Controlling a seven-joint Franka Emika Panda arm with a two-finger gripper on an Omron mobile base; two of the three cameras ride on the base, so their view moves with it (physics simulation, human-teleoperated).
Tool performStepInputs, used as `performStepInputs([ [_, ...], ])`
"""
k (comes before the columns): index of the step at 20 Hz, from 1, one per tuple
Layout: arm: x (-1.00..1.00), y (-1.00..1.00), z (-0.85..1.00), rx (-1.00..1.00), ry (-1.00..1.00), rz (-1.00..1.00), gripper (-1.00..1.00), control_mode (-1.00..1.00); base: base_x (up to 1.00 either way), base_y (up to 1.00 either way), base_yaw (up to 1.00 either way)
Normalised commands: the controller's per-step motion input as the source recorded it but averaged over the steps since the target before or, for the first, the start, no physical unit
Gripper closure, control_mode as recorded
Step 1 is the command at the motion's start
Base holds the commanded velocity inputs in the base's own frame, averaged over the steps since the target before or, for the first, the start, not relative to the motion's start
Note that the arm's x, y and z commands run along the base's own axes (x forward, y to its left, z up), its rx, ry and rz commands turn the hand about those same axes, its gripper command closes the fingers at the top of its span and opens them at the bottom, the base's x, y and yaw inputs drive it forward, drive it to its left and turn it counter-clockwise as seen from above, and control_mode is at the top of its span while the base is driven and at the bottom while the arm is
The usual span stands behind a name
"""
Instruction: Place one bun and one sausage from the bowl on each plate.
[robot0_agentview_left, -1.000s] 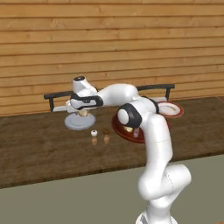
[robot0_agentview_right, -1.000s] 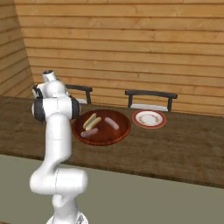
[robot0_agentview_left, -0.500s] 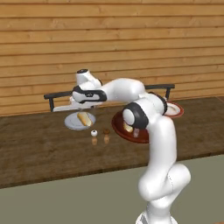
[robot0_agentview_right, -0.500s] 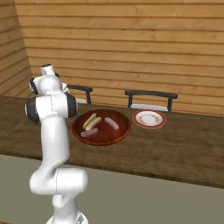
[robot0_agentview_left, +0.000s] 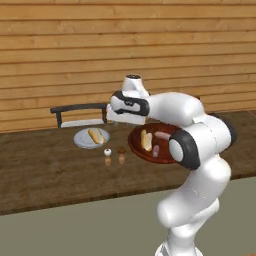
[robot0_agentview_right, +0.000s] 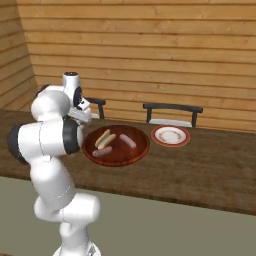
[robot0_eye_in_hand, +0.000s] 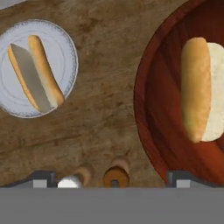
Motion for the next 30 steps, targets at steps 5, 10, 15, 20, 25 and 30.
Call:
performStepInputs([
  [5, -1.0, -1.0, 0.12, 0.2, 0.25, -0.25, -1.0, -1.0, 0.0, 0.0, 0.0],
  [10, -0.42, -0.9, -0.12, 0.01, 0.56, -0.22, -1.0, -1.0, 0.0, 0.0, 0.0],
  [15, 0.45, -0.07, -0.4, -0.26, -0.04, -0.01, -1.0, -1.0, 0.0, 0.0, 0.0],
  [20, 0.25, -0.37, -0.53, -0.08, 0.0, 0.0, -1.0, -1.0, 0.0, 0.0, 0.0],
  [25, 0.04, -0.16, -0.11, 0.0, 0.0, 0.0, -1.0, -1.0, 0.0, 0.0, 0.0],
  [30, 0.05, 0.02, -0.32, 0.0, 0.0, 0.0, -1.0, -1.0, 0.0, 0.0, 0.0],
])
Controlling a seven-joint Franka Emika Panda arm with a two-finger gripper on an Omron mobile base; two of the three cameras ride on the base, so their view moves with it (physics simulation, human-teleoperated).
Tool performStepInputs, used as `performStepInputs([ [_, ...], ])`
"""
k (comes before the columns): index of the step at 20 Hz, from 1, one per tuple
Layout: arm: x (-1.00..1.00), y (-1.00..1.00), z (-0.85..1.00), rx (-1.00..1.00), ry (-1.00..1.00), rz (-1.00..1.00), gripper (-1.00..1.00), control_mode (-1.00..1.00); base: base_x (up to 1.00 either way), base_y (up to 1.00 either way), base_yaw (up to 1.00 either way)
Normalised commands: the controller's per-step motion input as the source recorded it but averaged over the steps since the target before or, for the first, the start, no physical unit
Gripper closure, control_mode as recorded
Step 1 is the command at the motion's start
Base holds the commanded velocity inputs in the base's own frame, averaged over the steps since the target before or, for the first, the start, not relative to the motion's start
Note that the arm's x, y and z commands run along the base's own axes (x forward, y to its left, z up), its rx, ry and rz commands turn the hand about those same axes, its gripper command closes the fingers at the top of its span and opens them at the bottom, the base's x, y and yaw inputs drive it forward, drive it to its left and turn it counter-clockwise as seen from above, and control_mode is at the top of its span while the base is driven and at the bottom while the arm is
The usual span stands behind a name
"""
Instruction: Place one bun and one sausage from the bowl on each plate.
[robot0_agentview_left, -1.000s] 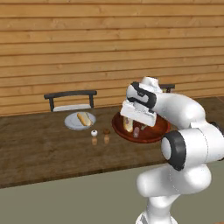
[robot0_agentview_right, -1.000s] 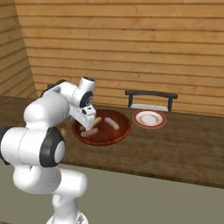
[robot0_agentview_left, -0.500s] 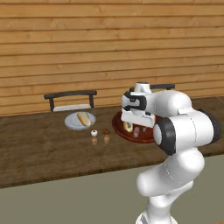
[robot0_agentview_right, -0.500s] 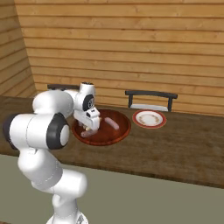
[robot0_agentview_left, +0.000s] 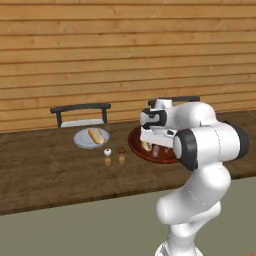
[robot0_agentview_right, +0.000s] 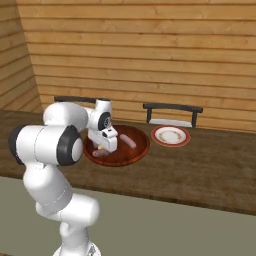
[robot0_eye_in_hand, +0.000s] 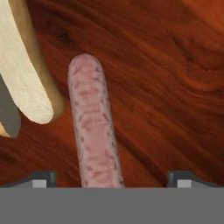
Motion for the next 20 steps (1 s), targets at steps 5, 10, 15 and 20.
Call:
performStepInputs([
  [5, 0.02, 0.0, -0.36, 0.0, 0.0, 0.0, -1.0, -1.0, 0.0, 0.0, 0.0],
  [10, 0.07, 0.02, -0.28, 0.0, 0.0, 0.0, 1.0, -1.0, 0.0, 0.0, 0.0],
  [15, 0.0, 0.0, -0.03, 0.0, 0.0, 0.0, 1.0, -1.0, 0.0, 0.0, 0.0],
  [20, -0.14, 0.0, 0.5, 0.0, -0.11, 0.01, 1.0, -1.0, 0.0, 0.0, 0.0],
])
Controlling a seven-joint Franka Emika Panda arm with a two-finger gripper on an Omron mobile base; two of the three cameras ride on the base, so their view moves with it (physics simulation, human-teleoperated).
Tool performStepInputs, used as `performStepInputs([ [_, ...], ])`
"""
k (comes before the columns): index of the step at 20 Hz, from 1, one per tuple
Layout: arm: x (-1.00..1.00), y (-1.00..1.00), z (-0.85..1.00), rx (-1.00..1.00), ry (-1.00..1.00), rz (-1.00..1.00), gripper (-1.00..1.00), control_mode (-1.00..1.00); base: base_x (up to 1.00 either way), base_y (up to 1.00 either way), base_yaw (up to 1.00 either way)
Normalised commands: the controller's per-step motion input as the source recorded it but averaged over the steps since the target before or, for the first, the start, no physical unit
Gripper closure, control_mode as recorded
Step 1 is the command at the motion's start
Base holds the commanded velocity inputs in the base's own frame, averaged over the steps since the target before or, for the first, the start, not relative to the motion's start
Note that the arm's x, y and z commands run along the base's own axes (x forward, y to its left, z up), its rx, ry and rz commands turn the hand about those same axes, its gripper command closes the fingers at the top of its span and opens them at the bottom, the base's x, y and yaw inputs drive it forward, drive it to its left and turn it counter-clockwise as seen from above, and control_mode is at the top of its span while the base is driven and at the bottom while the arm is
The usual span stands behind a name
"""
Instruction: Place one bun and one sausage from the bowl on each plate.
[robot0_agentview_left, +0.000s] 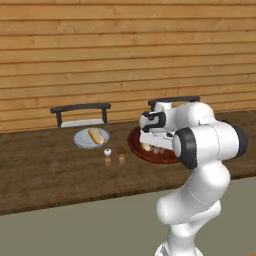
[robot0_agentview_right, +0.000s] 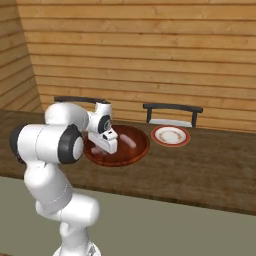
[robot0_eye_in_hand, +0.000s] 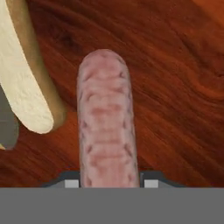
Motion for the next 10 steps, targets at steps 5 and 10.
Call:
performStepInputs([
  [5, -0.01, 0.37, 1.0, 0.0, -0.3, 0.27, 1.0, -1.0, 0.0, 0.0, 0.0],
  [10, 0.56, 0.92, 0.67, 0.03, -0.03, 0.47, 1.0, -1.0, 0.0, 0.0, 0.0],
])
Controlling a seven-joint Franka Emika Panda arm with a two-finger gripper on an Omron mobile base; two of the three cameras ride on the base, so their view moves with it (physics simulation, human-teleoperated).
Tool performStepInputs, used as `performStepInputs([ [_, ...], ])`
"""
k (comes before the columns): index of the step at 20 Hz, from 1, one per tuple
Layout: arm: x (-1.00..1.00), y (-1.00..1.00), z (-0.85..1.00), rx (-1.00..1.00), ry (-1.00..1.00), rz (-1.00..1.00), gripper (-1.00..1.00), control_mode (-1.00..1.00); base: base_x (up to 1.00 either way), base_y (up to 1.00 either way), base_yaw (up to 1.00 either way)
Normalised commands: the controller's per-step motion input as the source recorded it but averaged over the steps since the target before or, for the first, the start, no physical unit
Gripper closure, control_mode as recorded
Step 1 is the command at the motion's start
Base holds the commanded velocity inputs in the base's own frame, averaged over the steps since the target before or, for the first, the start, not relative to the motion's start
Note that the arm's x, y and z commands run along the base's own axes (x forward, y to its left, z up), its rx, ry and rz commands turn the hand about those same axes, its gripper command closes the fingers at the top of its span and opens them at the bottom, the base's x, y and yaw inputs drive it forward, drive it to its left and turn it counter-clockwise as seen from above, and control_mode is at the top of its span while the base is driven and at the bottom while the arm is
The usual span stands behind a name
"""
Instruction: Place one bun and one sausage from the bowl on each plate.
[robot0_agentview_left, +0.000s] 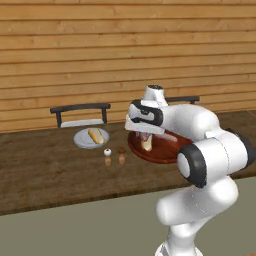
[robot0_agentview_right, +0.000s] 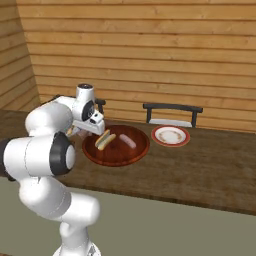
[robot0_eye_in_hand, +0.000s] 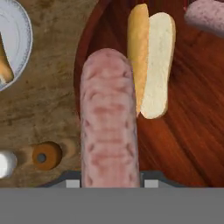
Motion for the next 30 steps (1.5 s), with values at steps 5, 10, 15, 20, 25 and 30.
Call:
performStepInputs([
  [5, 0.6, 0.99, 0.42, 0.01, -0.05, 0.45, 1.0, -1.0, 0.0, 0.0, 0.0],
  [10, 0.83, 1.0, -0.02, -0.05, -0.13, 0.34, 1.0, -1.0, 0.0, 0.0, 0.0],
  [15, 0.48, 1.0, -0.21, -0.1, -0.01, 0.33, 1.0, -1.0, 0.0, 0.0, 0.0],
  [20, 0.31, 0.84, -0.19, -0.14, 0.01, 0.23, 1.0, -1.0, 0.0, 0.0, 0.0],
  [25, 0.51, 0.24, -0.38, -0.22, -0.07, -0.01, 1.0, -1.0, 0.0, 0.0, 0.0],
  [30, 0.19, 0.0, -0.25, -0.04, 0.04, -0.03, 1.0, -1.0, 0.0, 0.0, 0.0],
])
